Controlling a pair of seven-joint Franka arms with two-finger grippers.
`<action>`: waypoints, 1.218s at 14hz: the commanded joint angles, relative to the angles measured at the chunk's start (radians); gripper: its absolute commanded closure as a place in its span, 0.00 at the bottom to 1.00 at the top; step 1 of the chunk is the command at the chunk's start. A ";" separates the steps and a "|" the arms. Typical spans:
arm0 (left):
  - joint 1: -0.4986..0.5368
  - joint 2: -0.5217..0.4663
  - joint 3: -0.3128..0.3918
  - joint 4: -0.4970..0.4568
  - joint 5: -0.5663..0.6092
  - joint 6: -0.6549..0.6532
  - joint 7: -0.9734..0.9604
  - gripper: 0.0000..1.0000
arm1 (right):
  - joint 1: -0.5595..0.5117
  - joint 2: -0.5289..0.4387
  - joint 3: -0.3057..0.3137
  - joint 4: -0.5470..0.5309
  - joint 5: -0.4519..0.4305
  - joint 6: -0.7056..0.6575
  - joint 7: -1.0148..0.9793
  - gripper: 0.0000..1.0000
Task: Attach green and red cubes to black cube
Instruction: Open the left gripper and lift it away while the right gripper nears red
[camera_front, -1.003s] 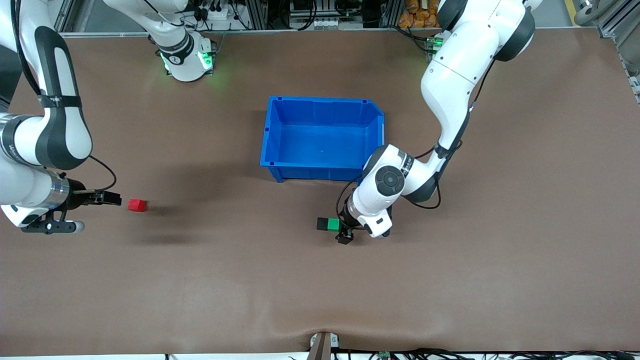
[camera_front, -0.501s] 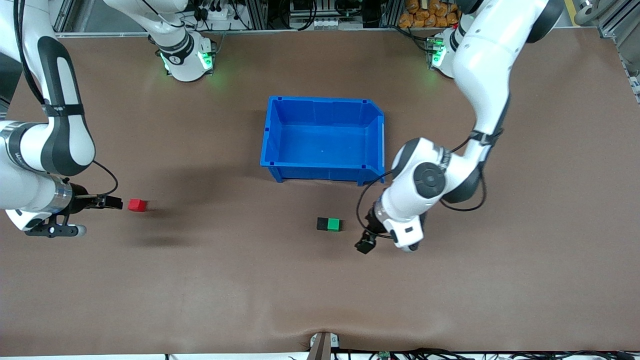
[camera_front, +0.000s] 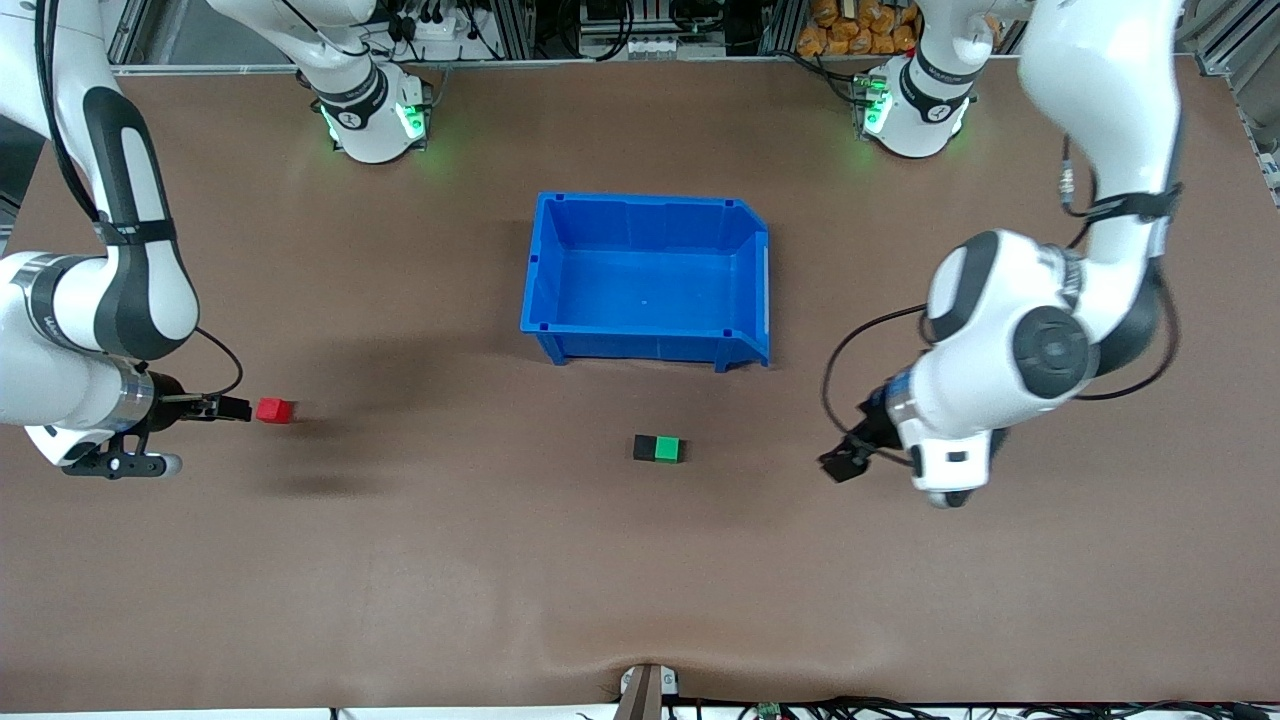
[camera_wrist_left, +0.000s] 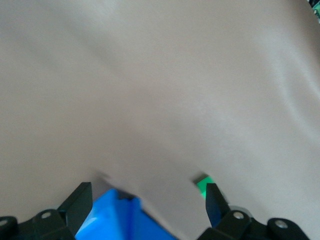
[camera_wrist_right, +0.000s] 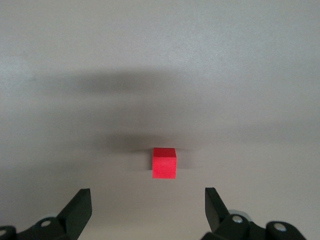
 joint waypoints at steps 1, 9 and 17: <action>0.048 -0.088 -0.002 -0.041 0.022 -0.099 0.141 0.00 | -0.023 0.016 0.012 -0.002 0.010 0.019 -0.014 0.00; 0.110 -0.227 0.007 -0.040 0.032 -0.221 0.372 0.00 | -0.034 0.031 0.012 -0.002 -0.006 0.031 -0.012 0.00; 0.114 -0.267 0.009 -0.037 0.122 -0.340 0.427 0.00 | -0.048 0.068 0.012 -0.003 -0.003 0.040 -0.001 0.00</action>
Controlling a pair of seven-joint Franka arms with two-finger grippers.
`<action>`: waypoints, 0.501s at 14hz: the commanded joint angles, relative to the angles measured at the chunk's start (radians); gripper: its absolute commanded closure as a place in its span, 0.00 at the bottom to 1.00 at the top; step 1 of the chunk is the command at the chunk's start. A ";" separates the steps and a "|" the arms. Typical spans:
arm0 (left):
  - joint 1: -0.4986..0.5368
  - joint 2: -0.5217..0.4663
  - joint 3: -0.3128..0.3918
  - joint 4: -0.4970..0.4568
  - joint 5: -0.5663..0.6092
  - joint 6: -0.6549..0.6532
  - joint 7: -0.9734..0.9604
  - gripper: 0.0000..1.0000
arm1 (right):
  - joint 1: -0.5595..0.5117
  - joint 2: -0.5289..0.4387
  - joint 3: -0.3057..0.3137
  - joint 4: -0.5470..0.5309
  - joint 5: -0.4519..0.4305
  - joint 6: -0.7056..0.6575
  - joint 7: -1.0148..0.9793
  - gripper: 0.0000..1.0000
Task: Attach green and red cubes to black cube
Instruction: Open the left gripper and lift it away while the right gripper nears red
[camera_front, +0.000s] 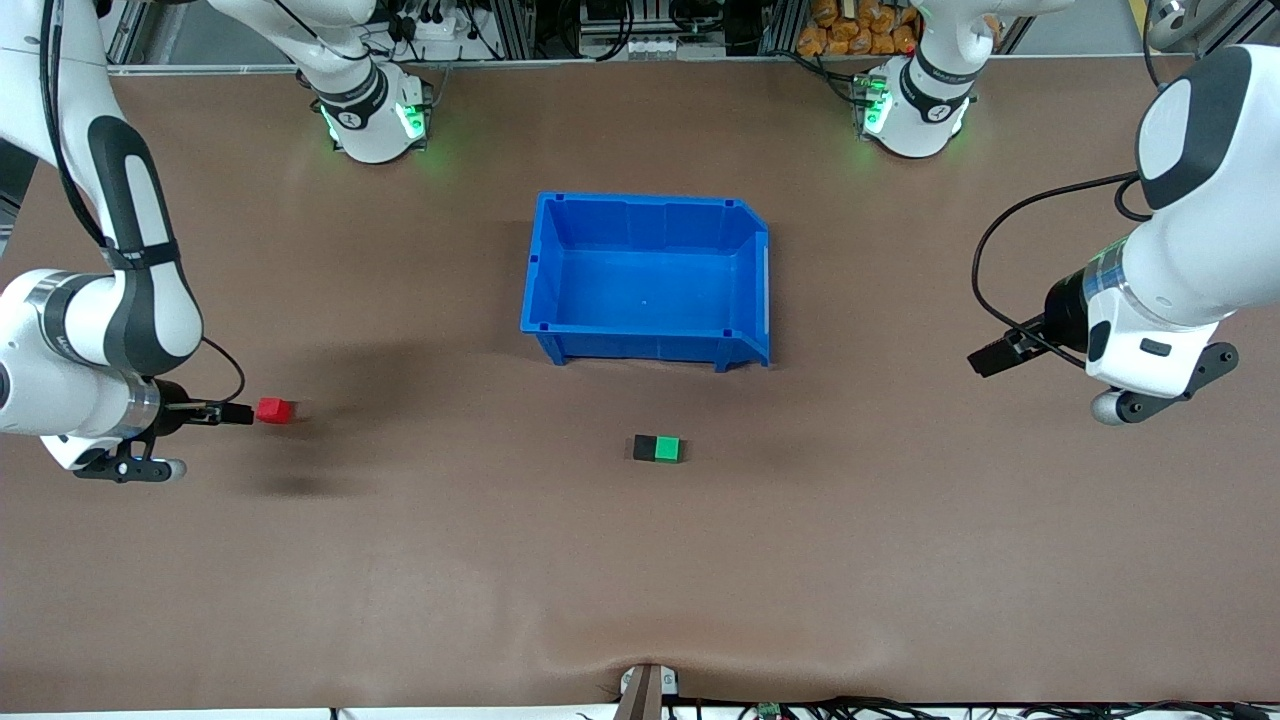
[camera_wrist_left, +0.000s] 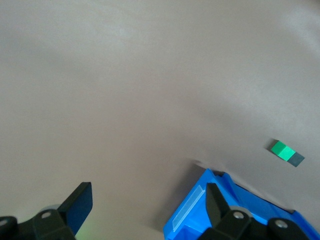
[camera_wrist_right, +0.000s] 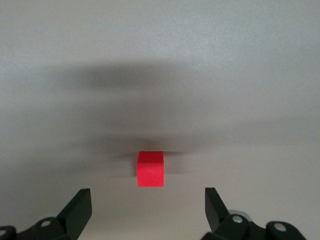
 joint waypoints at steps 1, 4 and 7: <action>0.002 -0.027 0.002 -0.019 0.068 -0.031 0.045 0.00 | -0.021 0.015 0.015 -0.001 -0.001 0.010 -0.001 0.00; 0.027 -0.023 0.008 0.000 0.152 -0.031 0.205 0.00 | -0.029 0.038 0.015 -0.001 0.005 0.038 0.000 0.00; 0.070 -0.027 0.008 0.004 0.143 -0.035 0.230 0.00 | -0.041 0.049 0.015 0.000 0.012 0.053 0.000 0.00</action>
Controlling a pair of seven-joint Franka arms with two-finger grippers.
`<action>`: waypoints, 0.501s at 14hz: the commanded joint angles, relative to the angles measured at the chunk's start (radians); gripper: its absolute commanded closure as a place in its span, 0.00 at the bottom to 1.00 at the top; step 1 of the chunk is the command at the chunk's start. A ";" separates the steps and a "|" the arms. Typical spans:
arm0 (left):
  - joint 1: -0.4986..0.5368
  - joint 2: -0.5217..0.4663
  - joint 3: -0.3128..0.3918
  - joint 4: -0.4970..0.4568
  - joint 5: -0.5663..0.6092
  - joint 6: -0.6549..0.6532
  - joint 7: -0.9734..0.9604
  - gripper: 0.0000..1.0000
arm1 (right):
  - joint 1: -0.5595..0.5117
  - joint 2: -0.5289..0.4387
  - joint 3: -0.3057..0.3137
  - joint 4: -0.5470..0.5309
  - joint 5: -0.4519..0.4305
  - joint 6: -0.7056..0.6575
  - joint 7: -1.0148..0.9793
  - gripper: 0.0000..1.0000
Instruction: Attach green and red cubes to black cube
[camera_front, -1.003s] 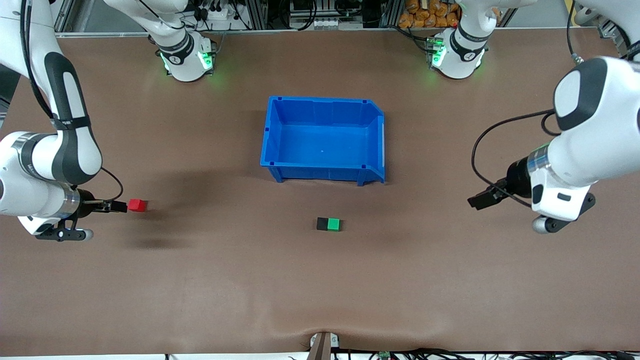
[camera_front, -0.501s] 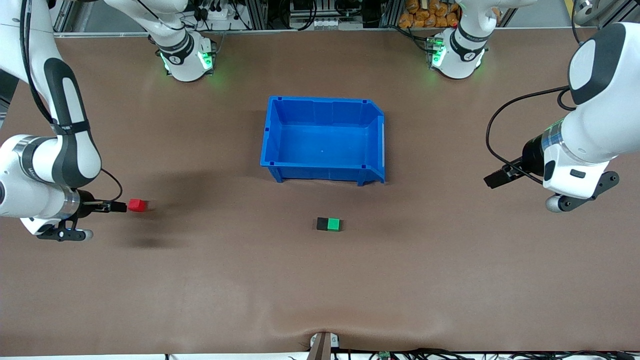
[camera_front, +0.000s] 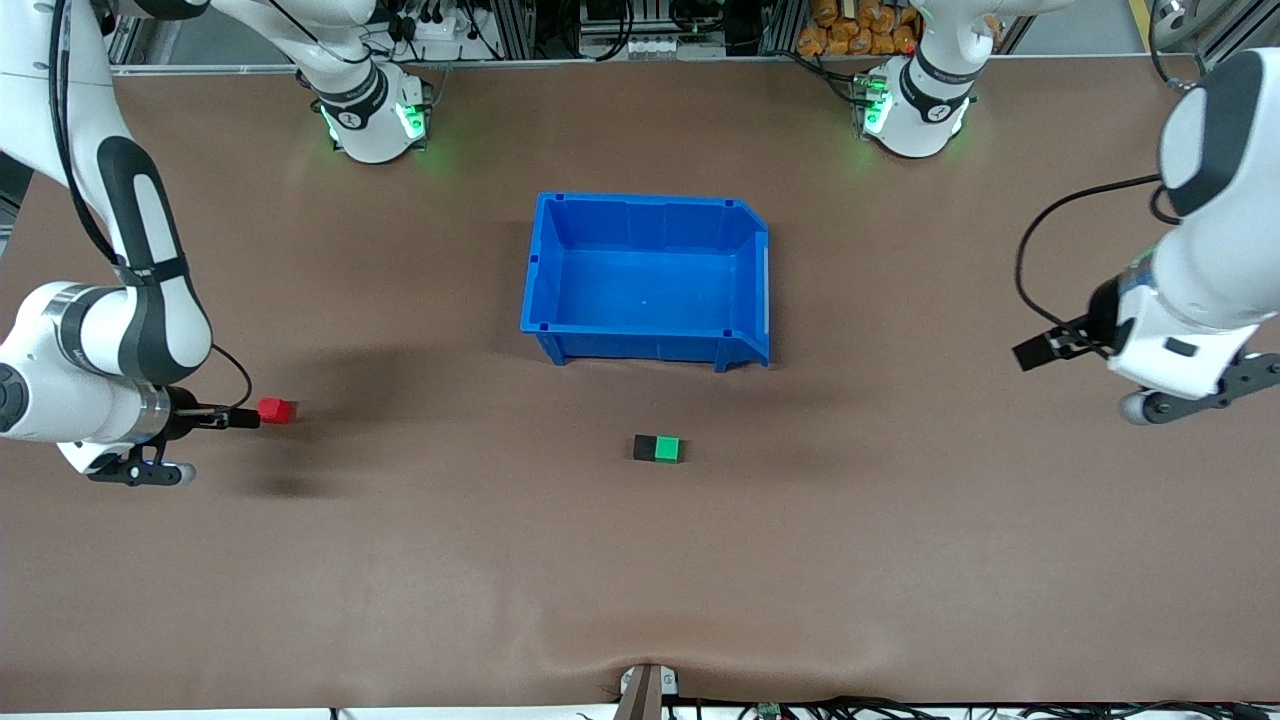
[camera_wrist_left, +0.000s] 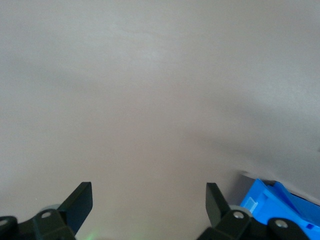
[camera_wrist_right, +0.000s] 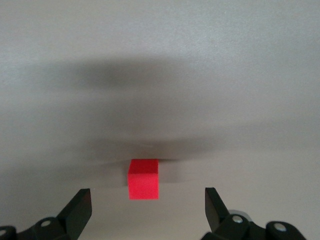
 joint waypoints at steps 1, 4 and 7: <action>0.021 -0.035 -0.006 -0.003 0.011 -0.020 0.038 0.00 | -0.027 0.008 0.016 0.001 0.013 0.016 -0.001 0.00; 0.020 -0.071 -0.016 -0.004 -0.015 -0.020 0.087 0.00 | -0.013 0.017 0.016 0.001 0.010 0.021 -0.002 0.00; 0.018 -0.091 -0.014 -0.012 -0.026 -0.021 0.237 0.00 | -0.022 0.039 0.016 0.003 0.012 0.049 -0.001 0.00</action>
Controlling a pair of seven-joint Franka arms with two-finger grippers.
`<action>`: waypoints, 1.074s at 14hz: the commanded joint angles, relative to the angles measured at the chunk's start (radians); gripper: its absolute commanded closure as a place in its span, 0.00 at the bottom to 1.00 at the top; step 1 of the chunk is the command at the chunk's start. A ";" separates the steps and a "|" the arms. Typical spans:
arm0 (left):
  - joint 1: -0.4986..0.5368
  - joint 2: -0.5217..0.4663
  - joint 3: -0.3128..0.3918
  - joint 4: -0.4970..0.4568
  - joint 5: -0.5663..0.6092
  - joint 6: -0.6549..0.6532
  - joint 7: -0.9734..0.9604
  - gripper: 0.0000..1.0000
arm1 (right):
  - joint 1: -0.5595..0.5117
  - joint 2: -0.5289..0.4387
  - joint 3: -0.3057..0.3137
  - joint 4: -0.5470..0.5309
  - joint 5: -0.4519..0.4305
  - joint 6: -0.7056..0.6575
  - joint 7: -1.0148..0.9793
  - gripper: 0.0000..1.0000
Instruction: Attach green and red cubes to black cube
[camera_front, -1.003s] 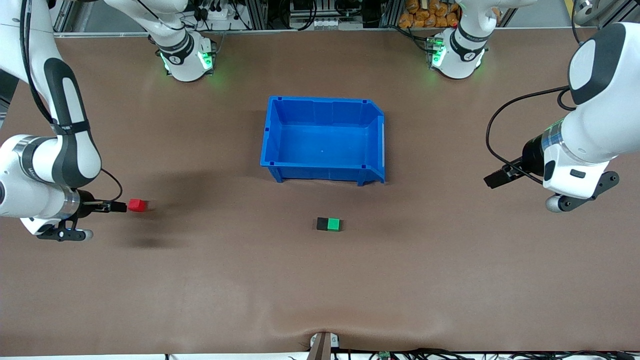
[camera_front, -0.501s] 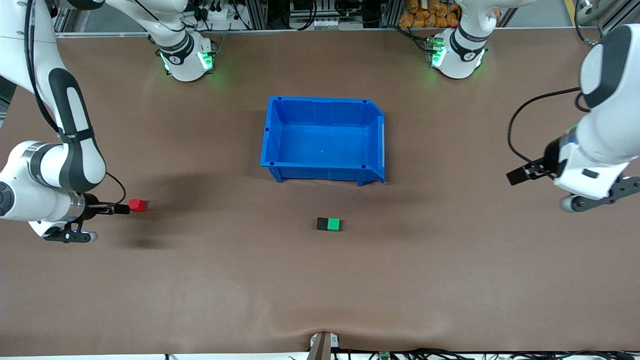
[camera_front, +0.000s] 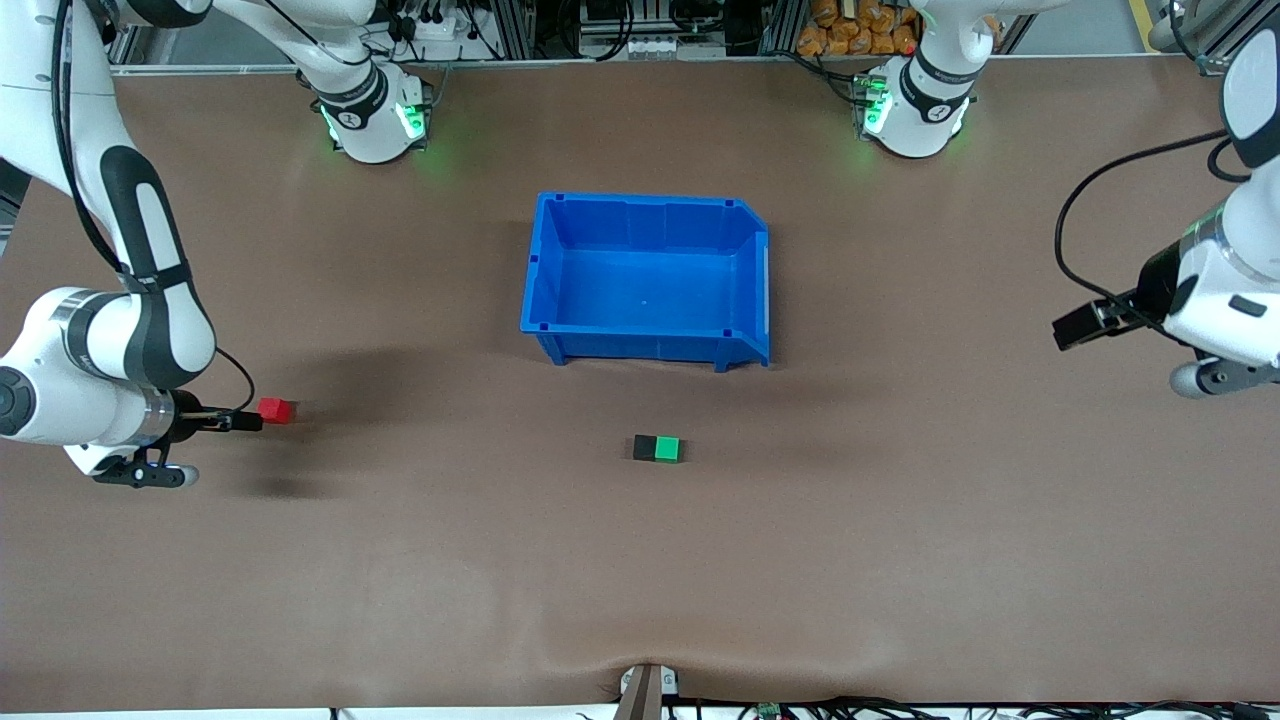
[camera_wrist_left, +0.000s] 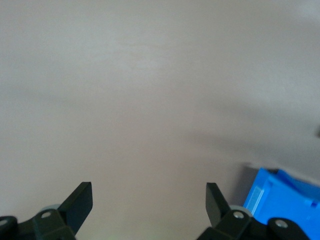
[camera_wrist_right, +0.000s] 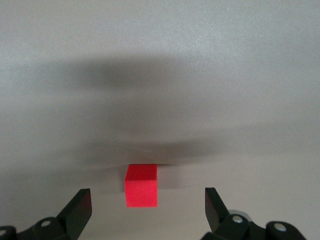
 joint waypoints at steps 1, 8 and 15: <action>0.007 -0.030 0.003 -0.017 -0.017 -0.013 0.087 0.00 | -0.017 0.032 0.008 0.003 0.011 0.044 -0.001 0.00; 0.021 -0.189 0.001 -0.160 -0.109 -0.036 0.104 0.00 | -0.026 0.058 0.009 0.002 0.023 0.058 0.008 0.00; 0.021 -0.229 0.003 -0.177 -0.122 -0.022 0.149 0.00 | -0.017 0.069 0.009 -0.047 0.030 0.111 0.039 0.00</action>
